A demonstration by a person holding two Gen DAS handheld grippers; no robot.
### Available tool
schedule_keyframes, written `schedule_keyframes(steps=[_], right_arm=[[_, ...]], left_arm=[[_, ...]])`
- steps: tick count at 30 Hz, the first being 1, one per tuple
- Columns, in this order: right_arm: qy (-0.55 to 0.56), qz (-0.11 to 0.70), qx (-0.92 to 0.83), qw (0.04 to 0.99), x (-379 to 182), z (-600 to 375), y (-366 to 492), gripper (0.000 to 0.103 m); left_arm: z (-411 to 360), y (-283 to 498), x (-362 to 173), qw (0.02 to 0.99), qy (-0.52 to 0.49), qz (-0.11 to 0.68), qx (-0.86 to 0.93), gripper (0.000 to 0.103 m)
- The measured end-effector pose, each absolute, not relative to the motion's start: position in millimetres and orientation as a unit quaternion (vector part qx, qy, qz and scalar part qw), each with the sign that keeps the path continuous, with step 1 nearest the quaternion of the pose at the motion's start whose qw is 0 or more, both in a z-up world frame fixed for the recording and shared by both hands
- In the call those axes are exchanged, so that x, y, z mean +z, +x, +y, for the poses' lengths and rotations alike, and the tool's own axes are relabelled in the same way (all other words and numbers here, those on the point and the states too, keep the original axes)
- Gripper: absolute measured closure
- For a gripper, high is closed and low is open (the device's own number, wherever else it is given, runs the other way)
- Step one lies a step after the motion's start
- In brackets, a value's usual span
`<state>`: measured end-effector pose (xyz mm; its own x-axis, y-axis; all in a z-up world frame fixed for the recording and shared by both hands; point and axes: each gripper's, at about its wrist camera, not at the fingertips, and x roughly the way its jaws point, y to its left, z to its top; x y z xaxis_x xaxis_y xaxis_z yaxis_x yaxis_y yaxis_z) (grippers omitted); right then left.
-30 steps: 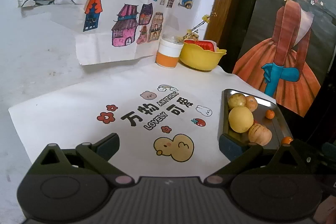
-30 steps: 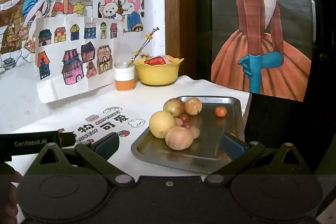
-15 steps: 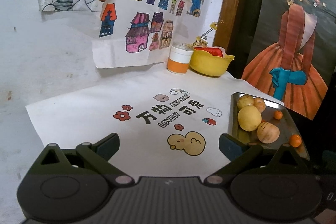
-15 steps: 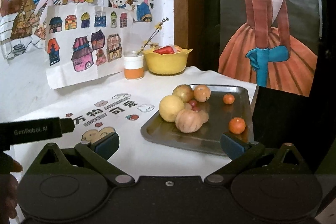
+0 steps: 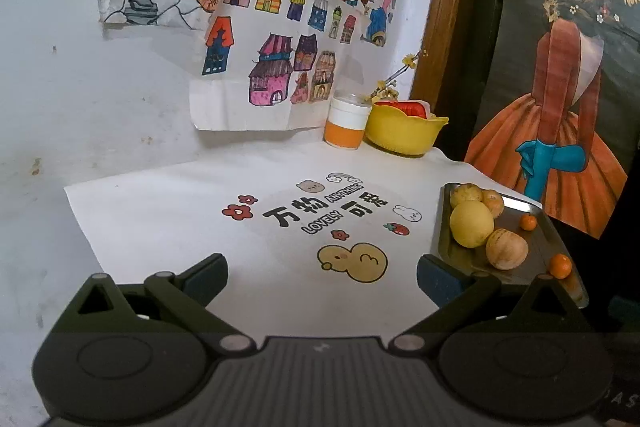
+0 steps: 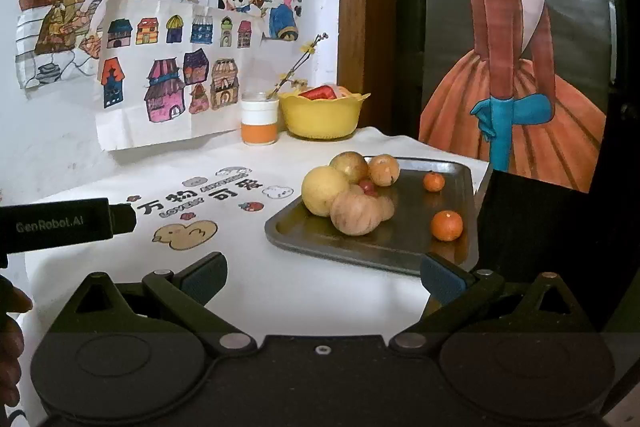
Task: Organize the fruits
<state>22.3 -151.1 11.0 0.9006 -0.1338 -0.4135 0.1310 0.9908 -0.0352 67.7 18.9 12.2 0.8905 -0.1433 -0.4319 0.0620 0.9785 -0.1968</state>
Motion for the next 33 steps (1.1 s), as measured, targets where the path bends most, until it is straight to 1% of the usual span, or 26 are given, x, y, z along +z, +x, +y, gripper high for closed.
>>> schedule_keyframes(steps=[11, 27, 33], right_arm=[[-0.014, 0.21, -0.063, 0.976, 4.1, -152.5, 10.8, 0.001], [-0.049, 0.198, -0.044, 0.978, 4.8, -137.4, -9.7, 0.001], [-0.057, 0.183, -0.046, 0.98, 7.8, -134.8, -19.9, 0.001]], left_arm=[[13.5, 48.9, 11.4, 0.971, -0.08, 0.223, -0.037, 0.0], [25.4, 18.6, -0.9, 0.97, -0.091, 0.222, -0.031, 0.0], [34.8, 7.8, -2.4, 0.971, -0.108, 0.212, -0.007, 0.0]])
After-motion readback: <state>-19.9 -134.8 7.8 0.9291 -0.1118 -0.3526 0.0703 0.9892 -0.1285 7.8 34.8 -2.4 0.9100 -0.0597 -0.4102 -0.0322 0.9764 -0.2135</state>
